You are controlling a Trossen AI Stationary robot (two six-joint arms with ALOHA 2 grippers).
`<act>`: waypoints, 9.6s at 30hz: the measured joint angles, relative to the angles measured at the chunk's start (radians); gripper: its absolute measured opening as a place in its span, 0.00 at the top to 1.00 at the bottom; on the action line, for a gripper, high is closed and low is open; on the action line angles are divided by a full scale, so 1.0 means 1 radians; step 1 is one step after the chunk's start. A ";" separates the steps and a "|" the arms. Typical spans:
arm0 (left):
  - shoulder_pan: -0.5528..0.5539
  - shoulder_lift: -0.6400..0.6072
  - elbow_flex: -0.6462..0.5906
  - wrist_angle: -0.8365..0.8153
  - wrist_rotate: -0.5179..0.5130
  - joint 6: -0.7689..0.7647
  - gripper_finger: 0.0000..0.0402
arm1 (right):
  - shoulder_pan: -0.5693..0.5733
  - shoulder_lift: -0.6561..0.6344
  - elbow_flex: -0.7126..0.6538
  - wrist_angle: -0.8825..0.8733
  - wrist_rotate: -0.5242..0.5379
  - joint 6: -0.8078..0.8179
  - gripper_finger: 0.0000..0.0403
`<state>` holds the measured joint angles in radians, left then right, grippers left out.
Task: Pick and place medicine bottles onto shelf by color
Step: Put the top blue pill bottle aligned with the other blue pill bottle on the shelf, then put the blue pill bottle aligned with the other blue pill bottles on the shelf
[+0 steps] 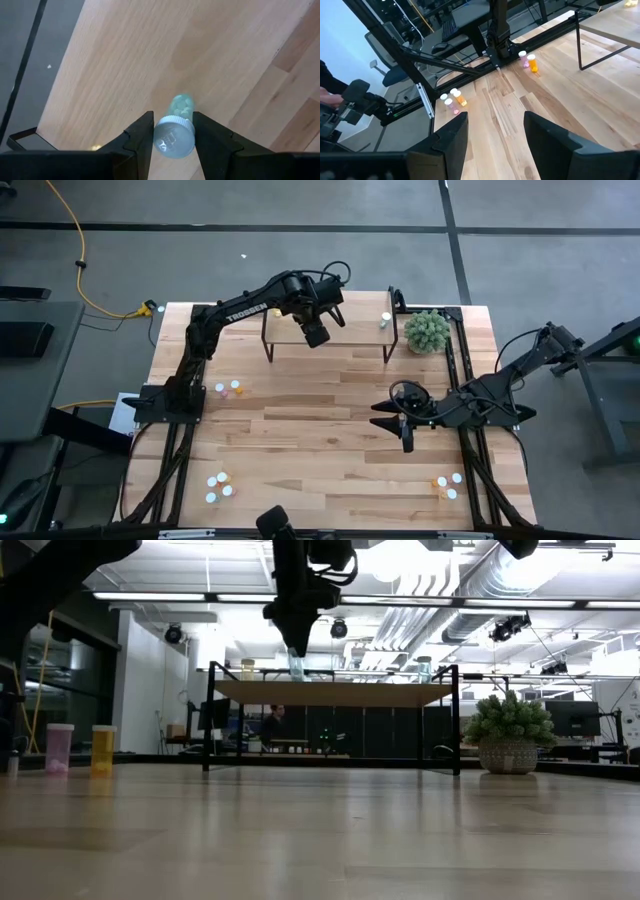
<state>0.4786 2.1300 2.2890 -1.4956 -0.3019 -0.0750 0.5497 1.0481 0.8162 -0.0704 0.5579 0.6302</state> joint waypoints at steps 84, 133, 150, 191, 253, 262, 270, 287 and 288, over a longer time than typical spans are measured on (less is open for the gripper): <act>-0.667 -1.628 -1.600 1.492 -0.354 0.021 1.00 | -0.349 0.234 0.001 0.291 0.019 -0.247 0.54; -0.648 -1.812 -1.600 1.328 -0.345 -0.001 1.00 | -0.784 0.808 0.477 0.315 -0.124 -0.455 0.32; -0.649 -1.812 -1.600 1.327 -0.376 -0.001 1.00 | -0.788 0.808 0.477 0.316 -0.151 -0.456 0.58; -0.648 -1.812 -1.600 1.324 -0.434 0.016 1.00 | -0.619 0.039 -0.063 -0.068 0.174 -0.192 0.73; -0.648 -1.811 -1.600 1.332 -0.468 -0.001 1.00 | -0.720 0.111 -0.145 0.044 0.303 -0.258 0.50; -0.648 -1.811 -1.600 1.332 -0.468 -0.003 1.00 | -0.720 0.104 -0.145 0.046 0.299 -0.269 0.43; -0.648 -1.812 -1.600 1.332 -0.466 -0.019 1.00 | -0.719 0.066 -0.103 0.024 0.266 -0.294 0.40; -0.648 -1.812 -1.600 1.335 -0.344 0.005 1.00 | -0.719 0.018 0.293 -0.017 -0.251 -0.387 0.40; -0.649 -1.811 -1.600 1.335 -0.311 0.016 1.00 | -0.719 0.018 0.303 -0.018 -0.316 -0.359 0.40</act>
<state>-0.1699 0.3190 0.6895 -0.1608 -0.6126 -0.0593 -0.1692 1.0657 1.1190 -0.0887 0.2422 0.2714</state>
